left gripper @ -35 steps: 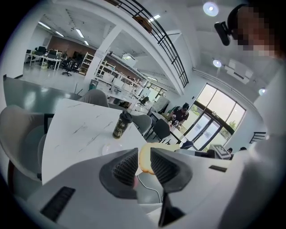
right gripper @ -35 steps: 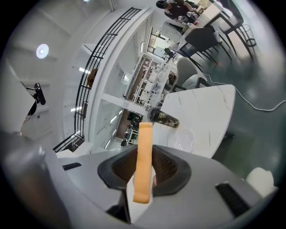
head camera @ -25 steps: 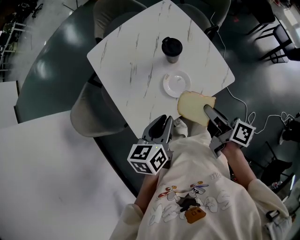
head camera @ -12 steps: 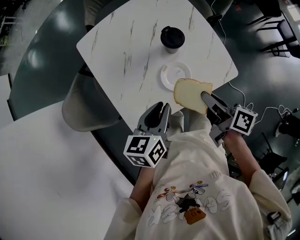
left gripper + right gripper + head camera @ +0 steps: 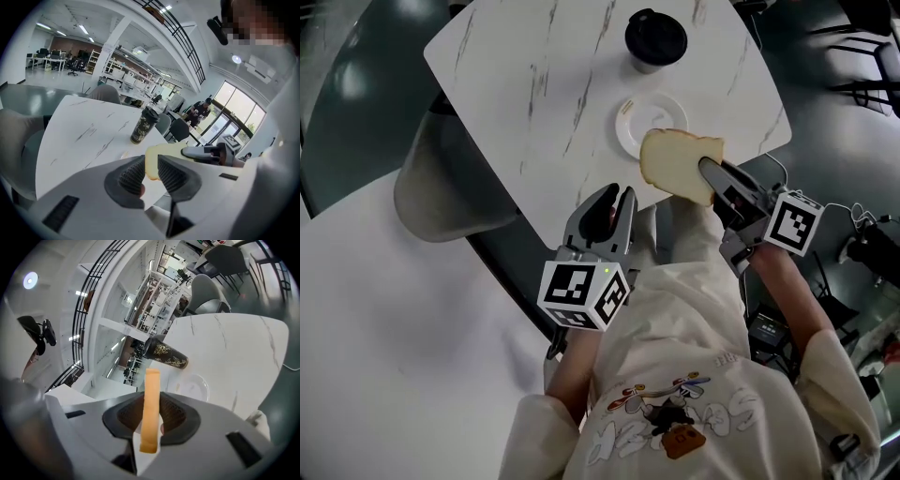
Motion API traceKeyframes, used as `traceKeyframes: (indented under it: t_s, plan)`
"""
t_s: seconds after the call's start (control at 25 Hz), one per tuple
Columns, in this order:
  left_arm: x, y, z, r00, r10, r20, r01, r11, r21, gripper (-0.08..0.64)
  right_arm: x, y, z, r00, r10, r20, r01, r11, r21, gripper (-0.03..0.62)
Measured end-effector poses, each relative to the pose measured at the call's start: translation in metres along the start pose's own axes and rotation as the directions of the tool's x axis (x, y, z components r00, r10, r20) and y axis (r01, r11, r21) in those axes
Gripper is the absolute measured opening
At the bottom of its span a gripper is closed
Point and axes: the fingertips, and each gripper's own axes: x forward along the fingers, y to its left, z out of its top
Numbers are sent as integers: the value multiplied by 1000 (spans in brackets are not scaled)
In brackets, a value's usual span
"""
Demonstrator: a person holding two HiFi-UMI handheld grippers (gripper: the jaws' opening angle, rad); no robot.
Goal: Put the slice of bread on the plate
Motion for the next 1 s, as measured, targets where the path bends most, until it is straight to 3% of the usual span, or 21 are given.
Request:
traceKeyframes:
  t_s: [0.24, 0.68, 1.0]
  plan:
    - [12, 15, -11, 1000, 27, -2, -27, 1000, 8, 94, 16, -14, -3, 999, -21, -45, 20, 999, -42, 89]
    - [35, 39, -31, 998, 57, -18, -58, 997, -47, 94, 55, -40, 3, 992, -64, -107, 51, 992, -118, 89]
    - [43, 45, -33, 997, 71, -28, -72, 996, -60, 94, 75, -40, 3, 988, -54, -142, 37, 992, -118, 89]
